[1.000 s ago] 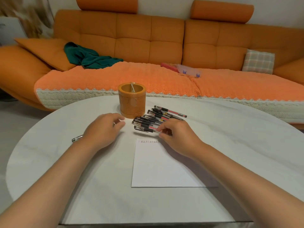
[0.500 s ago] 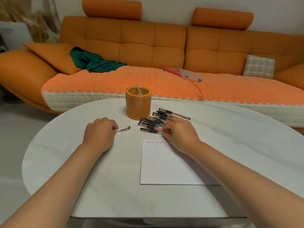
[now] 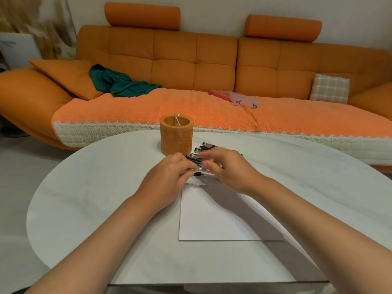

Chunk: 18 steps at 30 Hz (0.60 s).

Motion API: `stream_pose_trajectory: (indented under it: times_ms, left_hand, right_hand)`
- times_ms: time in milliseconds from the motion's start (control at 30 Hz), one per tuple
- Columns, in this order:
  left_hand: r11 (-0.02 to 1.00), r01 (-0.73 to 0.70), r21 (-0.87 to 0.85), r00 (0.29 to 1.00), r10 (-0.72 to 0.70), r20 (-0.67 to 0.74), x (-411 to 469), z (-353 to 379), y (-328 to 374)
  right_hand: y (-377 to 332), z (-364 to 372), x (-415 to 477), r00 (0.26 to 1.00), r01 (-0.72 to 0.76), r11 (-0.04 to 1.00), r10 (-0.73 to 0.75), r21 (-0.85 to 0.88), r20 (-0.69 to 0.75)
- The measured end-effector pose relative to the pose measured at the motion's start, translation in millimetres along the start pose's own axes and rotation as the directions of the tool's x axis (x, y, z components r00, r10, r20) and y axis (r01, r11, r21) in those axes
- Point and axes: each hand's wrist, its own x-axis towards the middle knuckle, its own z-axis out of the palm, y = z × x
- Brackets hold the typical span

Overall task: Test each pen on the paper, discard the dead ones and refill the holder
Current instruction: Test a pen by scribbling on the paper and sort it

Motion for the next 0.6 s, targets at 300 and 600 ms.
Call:
stream_pose_trajectory:
  times_ms: [300,600]
  left_hand:
    - [0.991,0.115,0.068,0.979,-0.125,0.162,1.0,-0.4,4.5]
    - [0.989,0.148,0.015,0.98,-0.149,0.136,9.2,10.7,8.0]
  right_hand:
    - [36.1,-4.5,-16.6,0.98,-0.147,0.947,0.179,0.284,-0.092]
    - [47.9,-1.8,-24.8,0.997,0.054,0.98,-0.063,-0.189,-0.042]
